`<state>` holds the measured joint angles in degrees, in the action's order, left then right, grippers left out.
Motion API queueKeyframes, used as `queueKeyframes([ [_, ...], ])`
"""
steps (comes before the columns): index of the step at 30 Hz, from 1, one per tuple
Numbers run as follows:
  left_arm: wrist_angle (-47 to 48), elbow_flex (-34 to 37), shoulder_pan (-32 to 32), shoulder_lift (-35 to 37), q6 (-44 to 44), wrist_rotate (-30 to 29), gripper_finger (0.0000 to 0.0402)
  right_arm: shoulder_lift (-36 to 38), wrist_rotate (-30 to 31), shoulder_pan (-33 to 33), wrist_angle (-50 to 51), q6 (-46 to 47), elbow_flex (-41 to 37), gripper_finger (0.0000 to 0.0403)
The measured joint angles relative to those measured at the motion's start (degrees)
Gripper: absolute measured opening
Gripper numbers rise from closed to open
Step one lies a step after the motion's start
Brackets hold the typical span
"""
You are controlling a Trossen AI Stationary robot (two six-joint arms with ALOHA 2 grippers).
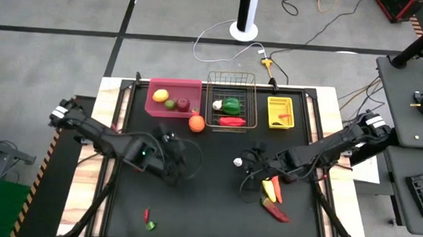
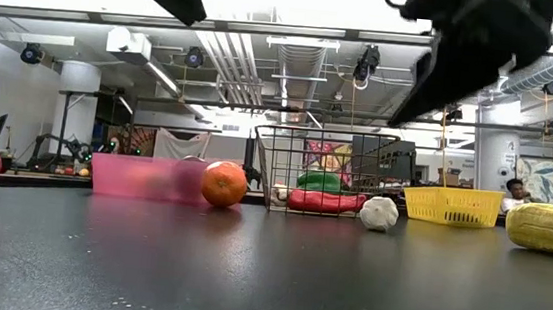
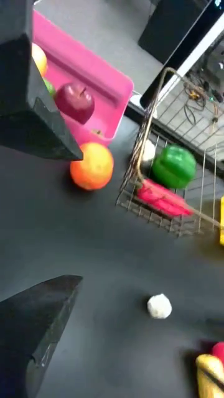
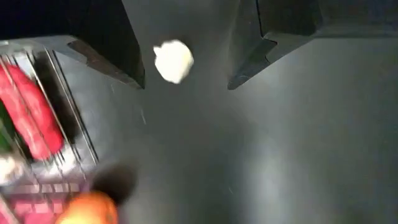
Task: Sort produce into baskets
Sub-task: Put the white garlic into the gold mesh basket
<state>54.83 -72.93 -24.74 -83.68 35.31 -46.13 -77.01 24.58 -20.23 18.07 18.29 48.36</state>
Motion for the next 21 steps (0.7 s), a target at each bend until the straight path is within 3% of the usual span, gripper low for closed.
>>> queueKeyframes([
  [11,0.2,0.0,-1.6,-4.8,3.4,0.2,0.0295,-8.4,2.6,0.6,-7.2,1.7,-3.5,0.0217],
  [21,0.2,0.0,-1.7,-5.1,4.9,0.6,0.0295,-15.3,4.1,2.4,-9.6,4.3,-3.6,0.0213],
])
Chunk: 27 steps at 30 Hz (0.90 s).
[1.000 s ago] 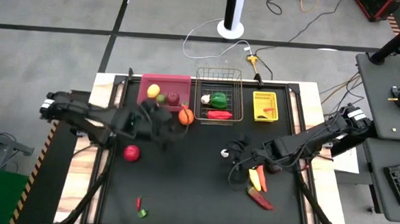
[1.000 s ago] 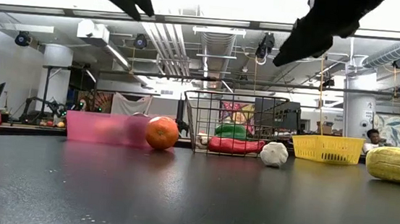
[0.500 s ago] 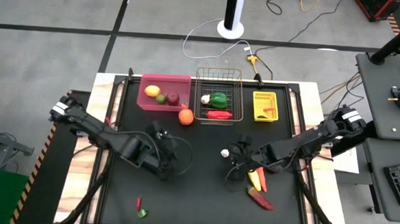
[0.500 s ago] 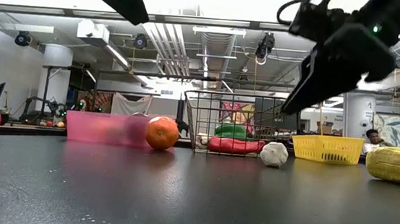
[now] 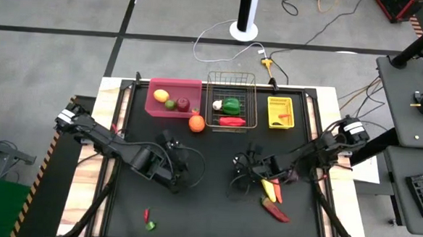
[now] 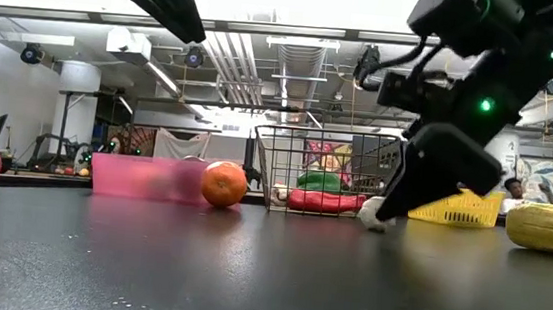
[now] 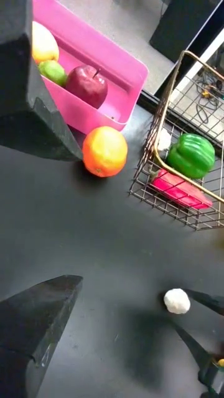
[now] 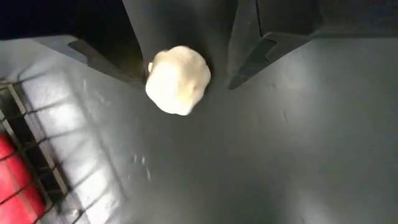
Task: Sort produce into baskets
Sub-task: Put the white garlic into the gold mesh basket
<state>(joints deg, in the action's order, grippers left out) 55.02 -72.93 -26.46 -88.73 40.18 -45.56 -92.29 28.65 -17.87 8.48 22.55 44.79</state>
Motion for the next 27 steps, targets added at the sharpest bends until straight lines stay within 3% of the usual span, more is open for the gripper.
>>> queueKeyframes([
  [6,0.0,0.0,0.0,0.0,0.0,0.0,0.0295,0.1,-0.2,0.2,-0.3,0.0,0.0,0.0179],
  [17,0.7,0.0,0.0,0.0,0.7,0.1,0.0295,0.6,-0.2,0.8,-0.4,-0.1,0.0,0.0073],
  [27,2.7,0.2,0.4,-0.8,5.7,3.2,0.0295,6.9,-3.5,0.8,0.0,-3.4,1.7,0.0067],
])
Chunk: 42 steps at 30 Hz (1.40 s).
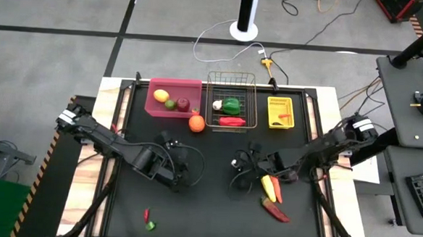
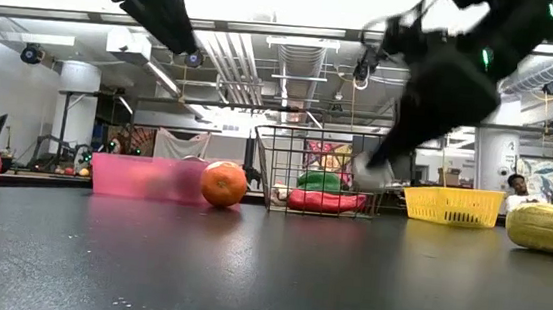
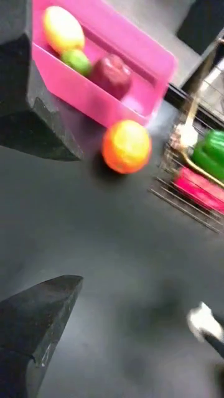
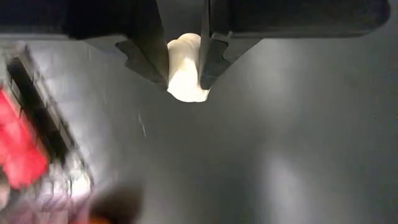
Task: Sort produce into baskets
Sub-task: Put the white garlic into the gold mesh basket
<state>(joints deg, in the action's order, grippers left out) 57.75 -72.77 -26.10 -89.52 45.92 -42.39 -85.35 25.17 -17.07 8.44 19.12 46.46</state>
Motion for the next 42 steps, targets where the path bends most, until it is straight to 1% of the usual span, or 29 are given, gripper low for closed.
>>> queueKeyframes([
  [6,8.8,0.6,-2.0,0.0,7.6,0.2,0.0295,5.0,-0.3,2.3,1.0,-7.9,6.3,0.0066],
  [11,10.3,2.3,-2.3,0.0,9.1,0.9,0.0295,5.0,-0.8,8.0,8.1,-15.0,15.4,0.0066],
  [14,10.4,3.1,-2.3,0.0,9.2,1.5,0.0295,3.6,-4.7,12.6,12.5,-18.8,21.1,0.0066],
  [19,11.1,3.2,-2.4,0.0,9.1,1.5,0.0295,1.4,-12.3,20.2,13.9,-24.1,26.3,0.0066],
  [23,11.9,3.2,-2.4,0.0,9.0,1.5,0.0295,-0.9,-16.9,26.1,14.0,-24.3,27.9,0.0066],
  [29,11.9,3.2,-2.4,0.0,8.8,1.5,0.0295,-6.2,-17.7,31.7,13.2,-20.8,28.0,0.0066],
  [36,11.9,3.2,-2.4,0.0,8.9,1.4,0.0295,-12.3,-17.7,33.7,11.9,-20.2,28.0,0.0066],
  [42,11.9,3.2,-2.4,0.0,9.2,1.4,0.0295,-14.1,-17.7,34.8,10.9,-20.2,28.0,0.0066],
])
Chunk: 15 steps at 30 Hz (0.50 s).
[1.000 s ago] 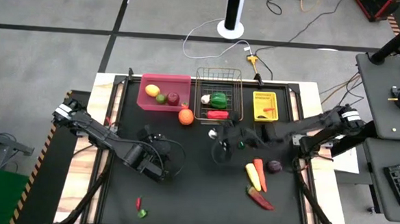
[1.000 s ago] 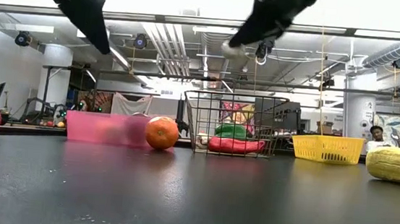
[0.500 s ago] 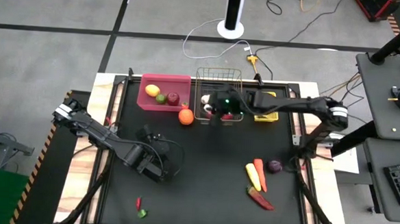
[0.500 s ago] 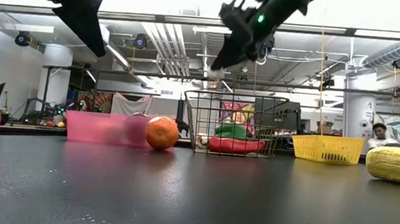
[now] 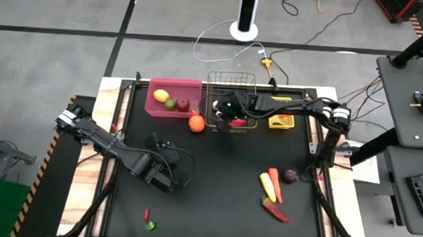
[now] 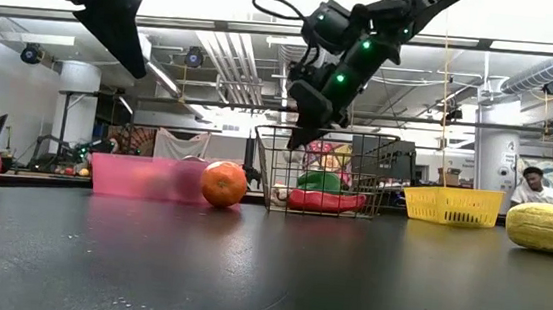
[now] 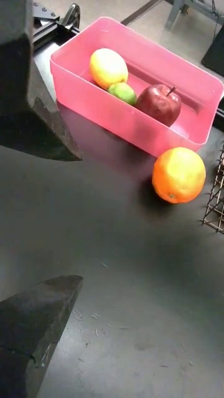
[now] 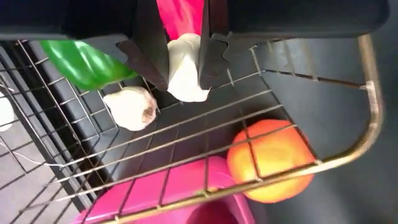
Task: Sort produce into baskets
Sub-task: Put the white garlic into the gold mesh basket
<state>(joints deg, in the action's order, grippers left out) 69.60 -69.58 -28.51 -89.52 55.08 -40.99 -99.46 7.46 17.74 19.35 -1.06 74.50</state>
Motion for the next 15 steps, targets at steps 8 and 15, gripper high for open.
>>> queueKeyframes([
  [8,-0.1,0.0,0.0,0.0,0.1,-0.3,0.0295,0.0,0.0,0.6,-1.1,0.5,0.0,0.0081],
  [15,-0.2,0.0,0.0,0.0,0.1,-0.4,0.0295,0.0,-0.1,0.6,-1.3,2.3,0.0,0.0090],
])
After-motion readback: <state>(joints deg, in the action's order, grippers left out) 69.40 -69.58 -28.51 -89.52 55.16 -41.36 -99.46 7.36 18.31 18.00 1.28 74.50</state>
